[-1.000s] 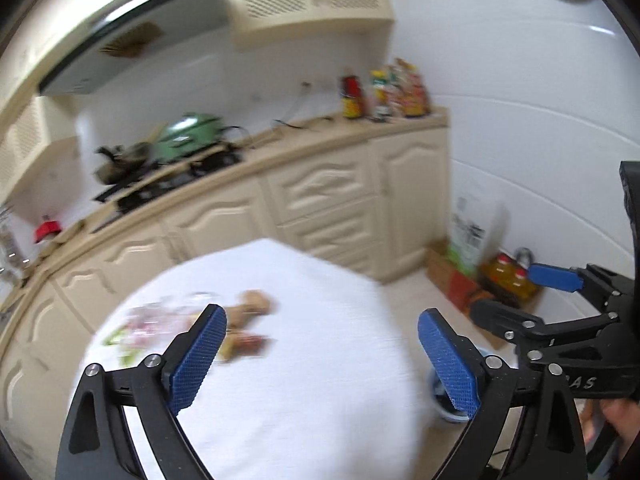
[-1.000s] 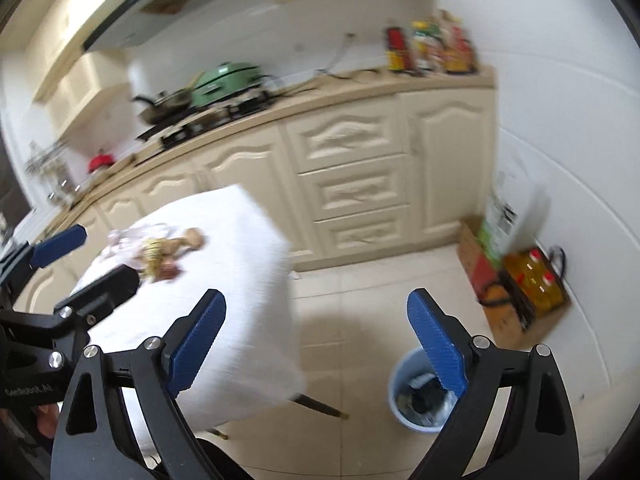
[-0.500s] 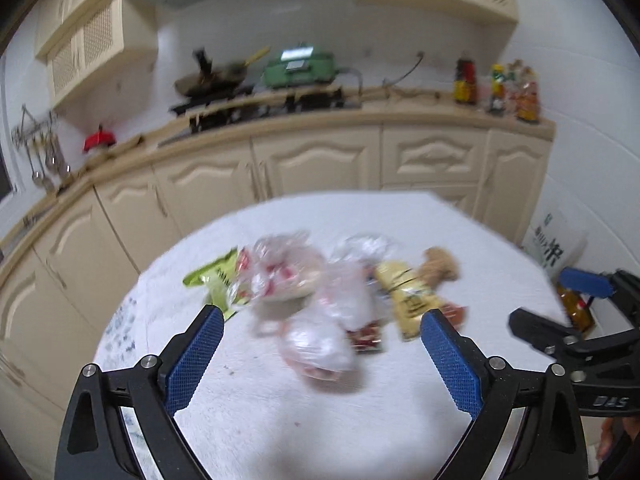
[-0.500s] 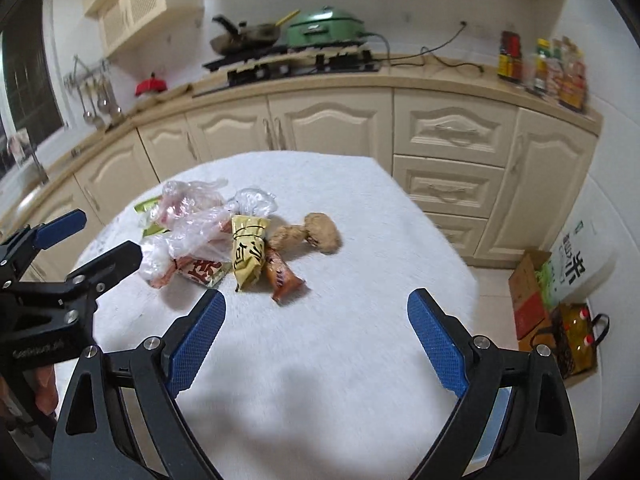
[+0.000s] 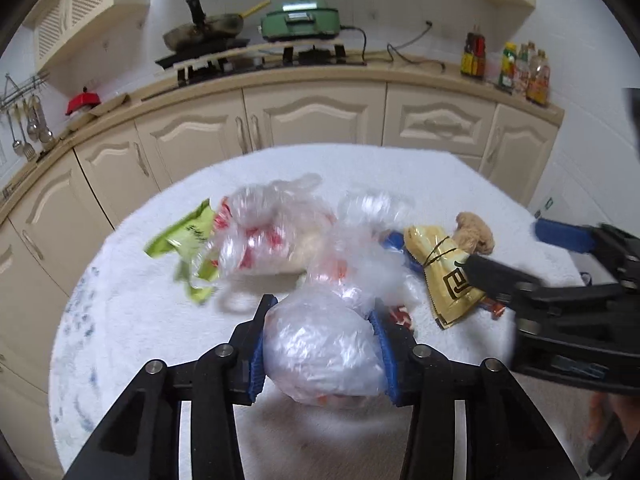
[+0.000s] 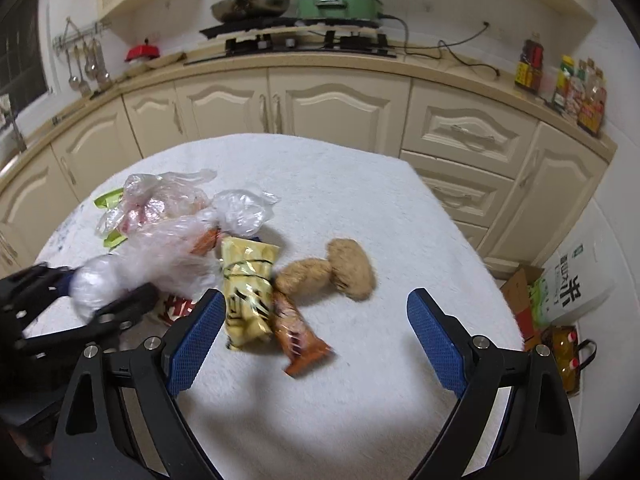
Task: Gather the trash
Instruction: 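Grasp the yellow snack packet with the right gripper while the left gripper holds the plastic bag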
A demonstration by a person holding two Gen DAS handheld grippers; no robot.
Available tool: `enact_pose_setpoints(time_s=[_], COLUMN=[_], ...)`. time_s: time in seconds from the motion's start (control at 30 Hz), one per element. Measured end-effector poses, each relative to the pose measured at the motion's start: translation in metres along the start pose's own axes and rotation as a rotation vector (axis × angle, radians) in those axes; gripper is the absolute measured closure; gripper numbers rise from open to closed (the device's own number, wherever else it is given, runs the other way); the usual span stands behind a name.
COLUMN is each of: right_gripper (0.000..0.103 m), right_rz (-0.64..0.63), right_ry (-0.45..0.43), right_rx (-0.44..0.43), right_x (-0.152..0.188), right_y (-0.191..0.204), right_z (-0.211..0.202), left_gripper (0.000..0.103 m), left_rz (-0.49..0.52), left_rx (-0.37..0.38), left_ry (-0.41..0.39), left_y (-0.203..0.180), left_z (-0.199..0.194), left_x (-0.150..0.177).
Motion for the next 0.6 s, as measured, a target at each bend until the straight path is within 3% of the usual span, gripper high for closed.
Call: enact_pose_setpoints(time_s=[0.13,0.2,0.43,0.5,0.6], right_gripper=[0.029,0.043,0.055,0.071,0.072], right_rz=[-0.066,-0.089,-0.151,-0.151,-0.155], right_ry=[0.024,0.044,0.091,0.09,0.08], right_rx=[-0.007,-0.012,-0.002,-0.022,-0.06], right_x=[-0.003,-0.002,0.011,0.012,0.015], right_y=[0.022,0.03,0.043,0.042,0.043], right_z=[0.012,0.02,0.034,0.03,0.018], left_gripper=[0.062,0.062,0.062,0.063,0.063], left_rz=[-0.02,-0.037,-0.047,-0.048,-0.054], left_rx=[0.041,0.076,0.117,0.126,0.124], left_ry=[-0.007,0.001,0.039,0.038,0.012], left_y=[0.017,0.025,0.04,0.04,0.044], left_z=[-0.019,-0.029,-0.043,-0.047,-0.06], left_x=[0.01,0.018,0.034,0.037,0.039])
Point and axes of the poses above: each gripper's, at about its wrist camera, not at the fingertips, and z roughly the way its jaws point, y to its left, x to its underside, the point moved 3 cm from there along z, roughly the way its jaws point, and after that the axes turned 2 degrees about -x, right-handed, at the moved point
